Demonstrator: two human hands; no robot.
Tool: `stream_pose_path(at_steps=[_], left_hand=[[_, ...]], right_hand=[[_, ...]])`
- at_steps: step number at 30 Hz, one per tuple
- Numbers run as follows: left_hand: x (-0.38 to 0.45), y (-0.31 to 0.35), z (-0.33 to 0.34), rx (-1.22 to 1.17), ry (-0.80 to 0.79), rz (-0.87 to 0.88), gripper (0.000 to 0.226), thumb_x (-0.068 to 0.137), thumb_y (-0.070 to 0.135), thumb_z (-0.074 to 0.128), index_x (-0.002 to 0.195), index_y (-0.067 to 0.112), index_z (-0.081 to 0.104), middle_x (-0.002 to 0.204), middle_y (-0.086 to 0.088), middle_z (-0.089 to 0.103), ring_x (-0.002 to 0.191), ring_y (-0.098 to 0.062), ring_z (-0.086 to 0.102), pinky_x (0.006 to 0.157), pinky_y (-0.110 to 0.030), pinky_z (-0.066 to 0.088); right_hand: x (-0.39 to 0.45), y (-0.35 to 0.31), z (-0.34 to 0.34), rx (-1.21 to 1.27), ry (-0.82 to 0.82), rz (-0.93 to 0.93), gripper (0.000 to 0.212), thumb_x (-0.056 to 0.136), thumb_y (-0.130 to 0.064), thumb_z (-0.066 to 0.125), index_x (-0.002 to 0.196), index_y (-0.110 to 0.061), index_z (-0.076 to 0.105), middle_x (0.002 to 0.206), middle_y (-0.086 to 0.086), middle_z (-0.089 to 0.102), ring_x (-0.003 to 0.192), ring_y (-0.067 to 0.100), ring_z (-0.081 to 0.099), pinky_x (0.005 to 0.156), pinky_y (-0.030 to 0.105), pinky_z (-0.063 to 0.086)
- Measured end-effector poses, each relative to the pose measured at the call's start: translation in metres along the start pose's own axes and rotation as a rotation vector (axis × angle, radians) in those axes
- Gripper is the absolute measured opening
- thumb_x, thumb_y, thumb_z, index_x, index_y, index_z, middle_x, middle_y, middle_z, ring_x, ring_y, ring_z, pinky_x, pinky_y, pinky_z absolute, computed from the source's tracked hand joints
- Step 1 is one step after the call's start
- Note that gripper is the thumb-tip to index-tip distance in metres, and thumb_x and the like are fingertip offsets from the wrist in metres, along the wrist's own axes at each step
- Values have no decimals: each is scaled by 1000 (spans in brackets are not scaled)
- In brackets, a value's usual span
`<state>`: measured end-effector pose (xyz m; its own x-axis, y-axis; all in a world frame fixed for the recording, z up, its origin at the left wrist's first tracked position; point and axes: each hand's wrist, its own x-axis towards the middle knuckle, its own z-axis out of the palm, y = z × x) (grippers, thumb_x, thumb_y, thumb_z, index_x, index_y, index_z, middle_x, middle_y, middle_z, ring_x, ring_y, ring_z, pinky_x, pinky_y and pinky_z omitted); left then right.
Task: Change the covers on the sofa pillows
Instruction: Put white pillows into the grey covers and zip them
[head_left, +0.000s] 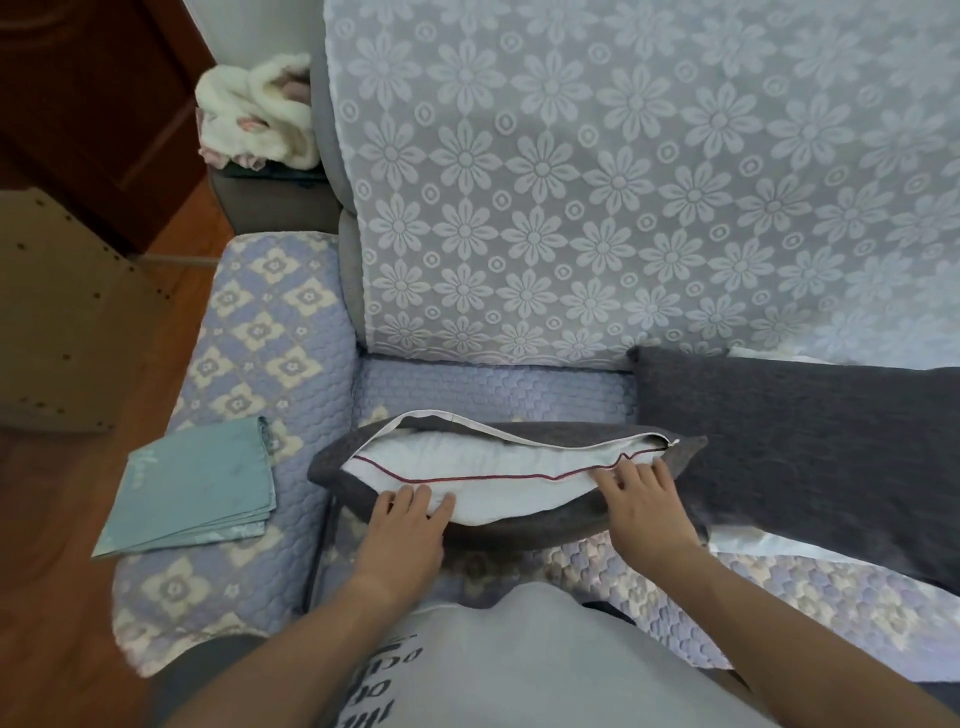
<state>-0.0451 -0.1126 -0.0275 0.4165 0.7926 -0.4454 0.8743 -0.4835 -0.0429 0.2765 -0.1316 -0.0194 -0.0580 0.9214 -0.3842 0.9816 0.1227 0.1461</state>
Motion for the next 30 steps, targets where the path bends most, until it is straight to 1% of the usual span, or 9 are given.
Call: stream_pose_path(at_steps=[4, 8, 11, 15, 20, 23, 25, 27, 30], left_hand=[[1, -8, 2, -119, 92, 100, 46, 88, 43, 50, 129, 22, 54, 130, -5, 58, 119, -26, 52, 106, -43, 42], [12, -1, 1, -141, -123, 230, 63, 96, 48, 39, 154, 31, 27, 165, -5, 22, 150, -29, 20, 125, -44, 14], [21, 11, -2, -111, -163, 184, 68, 98, 49, 38, 159, 30, 14, 168, -6, 10, 152, -33, 10, 125, -47, 8], [30, 15, -11, -25, -100, 192, 62, 93, 51, 39, 151, 28, 32, 158, -7, 32, 141, -34, 27, 119, -51, 15], [34, 17, -19, 45, -134, 288, 56, 89, 56, 41, 134, 25, 51, 137, -7, 50, 128, -34, 38, 113, -52, 22], [34, 17, -14, 6, -294, 285, 76, 81, 71, 46, 143, 27, 44, 145, -6, 44, 134, -32, 35, 113, -51, 23], [34, 10, -8, 10, -402, 255, 95, 72, 81, 50, 149, 27, 38, 153, -4, 38, 141, -31, 29, 117, -50, 19], [35, 3, 0, 70, -418, 262, 103, 71, 85, 50, 154, 27, 29, 162, -4, 27, 149, -32, 18, 122, -51, 6], [38, 9, 4, 116, -396, 318, 83, 84, 76, 41, 155, 34, 31, 167, -6, 14, 154, -37, 2, 122, -54, -9]], right_hand=[[0, 2, -7, 99, -95, -19, 72, 83, -17, 50, 151, -22, 26, 108, -2, 64, 102, 22, 62, 104, 39, 37], [-8, -12, -17, 149, -209, -148, 41, 88, -15, 47, 128, -18, 41, 113, 7, 66, 99, 29, 62, 83, 39, 46], [-19, -30, -10, 78, -253, -224, 36, 89, -20, 54, 124, -16, 46, 123, 7, 59, 113, 29, 54, 95, 39, 41], [-20, -45, -2, 45, -307, -207, 38, 90, -24, 57, 127, -17, 49, 127, 7, 62, 122, 30, 51, 102, 40, 36], [-15, -73, -9, -42, -400, -373, 22, 91, -17, 57, 111, -17, 65, 112, 9, 67, 105, 33, 64, 87, 40, 48], [-18, -79, -14, -9, -89, -659, 7, 78, -19, 68, 79, -26, 69, 84, -5, 62, 81, 24, 60, 64, 32, 47], [-30, -69, -13, 81, 115, -771, 10, 83, -22, 65, 76, -29, 64, 85, -11, 54, 81, 18, 50, 64, 31, 40], [-44, -49, -11, 247, 197, -707, 9, 88, -20, 60, 83, -27, 63, 96, -9, 52, 88, 18, 47, 68, 31, 44], [-51, -24, -5, 435, 228, -418, 17, 80, -15, 67, 89, -28, 62, 115, -6, 55, 103, 19, 52, 77, 35, 54]])
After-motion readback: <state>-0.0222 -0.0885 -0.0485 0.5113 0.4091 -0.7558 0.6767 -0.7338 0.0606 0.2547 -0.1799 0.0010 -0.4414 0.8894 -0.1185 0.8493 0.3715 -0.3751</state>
